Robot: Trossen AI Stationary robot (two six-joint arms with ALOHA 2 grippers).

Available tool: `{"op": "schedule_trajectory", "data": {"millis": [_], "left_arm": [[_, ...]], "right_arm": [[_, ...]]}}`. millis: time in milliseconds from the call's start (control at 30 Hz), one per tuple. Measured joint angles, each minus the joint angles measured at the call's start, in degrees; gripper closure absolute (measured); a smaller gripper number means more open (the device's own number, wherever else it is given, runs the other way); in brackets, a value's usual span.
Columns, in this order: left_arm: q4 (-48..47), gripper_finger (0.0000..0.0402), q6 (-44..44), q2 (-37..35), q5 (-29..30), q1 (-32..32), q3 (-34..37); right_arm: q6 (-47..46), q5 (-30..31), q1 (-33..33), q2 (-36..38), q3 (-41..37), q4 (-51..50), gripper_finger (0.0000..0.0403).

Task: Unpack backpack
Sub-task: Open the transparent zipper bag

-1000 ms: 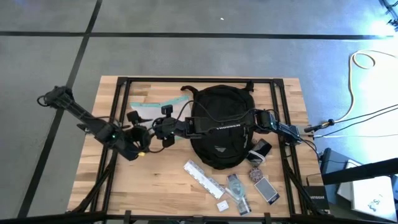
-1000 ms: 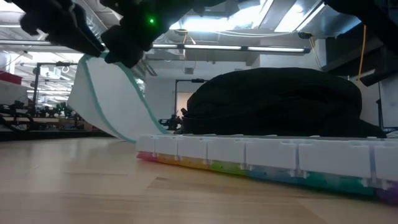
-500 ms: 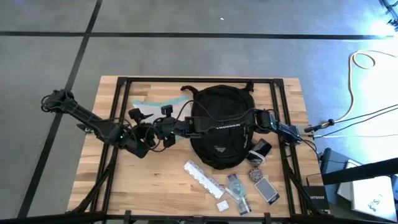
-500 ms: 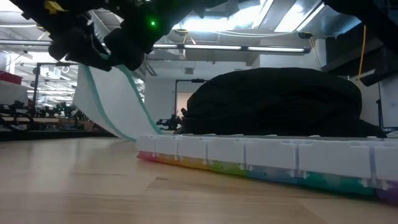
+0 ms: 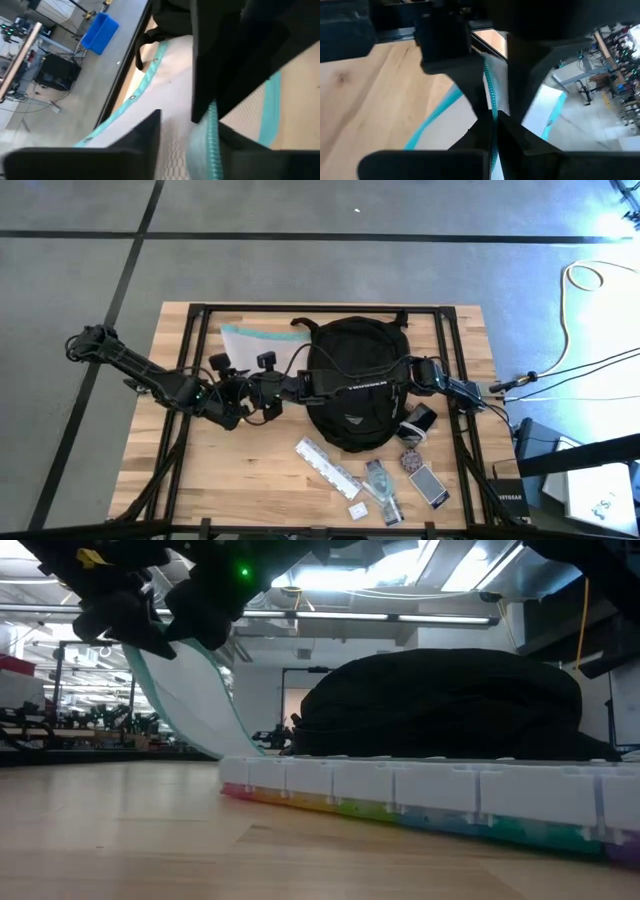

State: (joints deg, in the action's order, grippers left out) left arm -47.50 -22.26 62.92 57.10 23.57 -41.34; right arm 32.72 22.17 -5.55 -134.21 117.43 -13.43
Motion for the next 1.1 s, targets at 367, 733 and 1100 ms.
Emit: {"op": "schedule_trajectory", "data": {"millis": [367, 733, 1100], "left_arm": [[-6.1, 0.0401, -4.8, 0.1, -1.6, 0.0, 0.0], [-7.9, 0.0401, -10.9, -0.4, -3.0, 2.7, 0.0], [-7.0, 0.0401, -14.3, -3.3, -4.0, 4.9, 0.0]], "right_arm": [[-0.2, 6.3, -3.2, 0.8, 0.0, -5.5, 0.0307], [-21.4, 8.2, -3.2, 0.5, -2.2, -13.8, 0.0116], [-24.8, 11.2, -0.2, 0.4, -13.8, -1.3, 0.0203]]}}
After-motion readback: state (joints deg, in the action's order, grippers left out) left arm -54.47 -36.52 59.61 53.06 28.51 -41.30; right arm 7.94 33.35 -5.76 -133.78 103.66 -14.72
